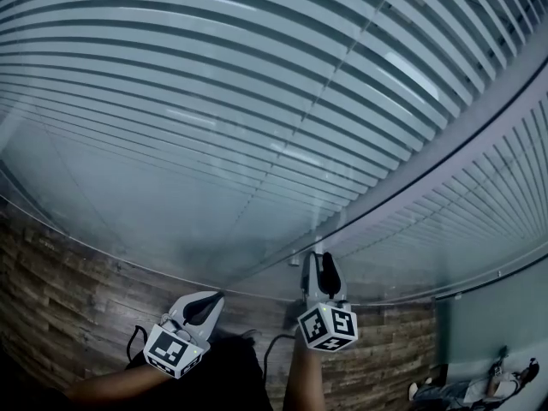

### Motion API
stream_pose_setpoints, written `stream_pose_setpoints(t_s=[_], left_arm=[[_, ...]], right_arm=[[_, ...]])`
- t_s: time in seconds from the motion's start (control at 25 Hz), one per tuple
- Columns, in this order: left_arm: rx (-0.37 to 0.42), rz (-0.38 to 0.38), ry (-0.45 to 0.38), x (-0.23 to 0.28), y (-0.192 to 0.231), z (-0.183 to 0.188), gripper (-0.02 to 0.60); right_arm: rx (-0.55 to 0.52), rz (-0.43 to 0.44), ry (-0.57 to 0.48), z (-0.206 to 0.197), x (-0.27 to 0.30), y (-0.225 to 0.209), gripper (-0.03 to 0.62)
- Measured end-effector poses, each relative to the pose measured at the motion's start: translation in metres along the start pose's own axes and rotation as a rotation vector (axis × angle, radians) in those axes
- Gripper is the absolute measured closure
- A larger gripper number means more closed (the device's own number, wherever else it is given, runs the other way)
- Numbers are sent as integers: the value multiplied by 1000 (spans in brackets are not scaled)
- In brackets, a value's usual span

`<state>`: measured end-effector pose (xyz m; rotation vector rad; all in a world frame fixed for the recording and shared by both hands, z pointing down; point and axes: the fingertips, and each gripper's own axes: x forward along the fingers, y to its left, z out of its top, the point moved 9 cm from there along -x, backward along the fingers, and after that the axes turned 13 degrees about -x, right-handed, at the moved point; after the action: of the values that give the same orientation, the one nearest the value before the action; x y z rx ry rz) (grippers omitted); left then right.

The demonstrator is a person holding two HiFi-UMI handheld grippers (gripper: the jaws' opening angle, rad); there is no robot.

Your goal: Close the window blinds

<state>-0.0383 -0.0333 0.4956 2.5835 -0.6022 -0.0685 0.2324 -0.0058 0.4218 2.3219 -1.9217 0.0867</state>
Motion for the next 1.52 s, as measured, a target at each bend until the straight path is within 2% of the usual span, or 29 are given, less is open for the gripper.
stream_pose_setpoints(t_s=[0.16, 0.32, 0.88, 1.28, 1.52], left_arm=[[-8, 4, 2, -1, 2, 0, 581], [-9, -5, -8, -2, 0, 2, 581], [-12, -24, -17, -2, -2, -3, 581], [-6, -37, -19, 4, -5, 1, 581], [-10, -37, -25, -2, -1, 3, 581]], right_arm=[[152, 42, -23, -6, 3, -2, 462], [138, 59, -9, -4, 3, -3, 467], [-396, -27, 92, 0, 3, 12, 470], [-624, -63, 142, 2, 5, 16, 470], [-708, -84, 162, 5, 4, 29, 470]])
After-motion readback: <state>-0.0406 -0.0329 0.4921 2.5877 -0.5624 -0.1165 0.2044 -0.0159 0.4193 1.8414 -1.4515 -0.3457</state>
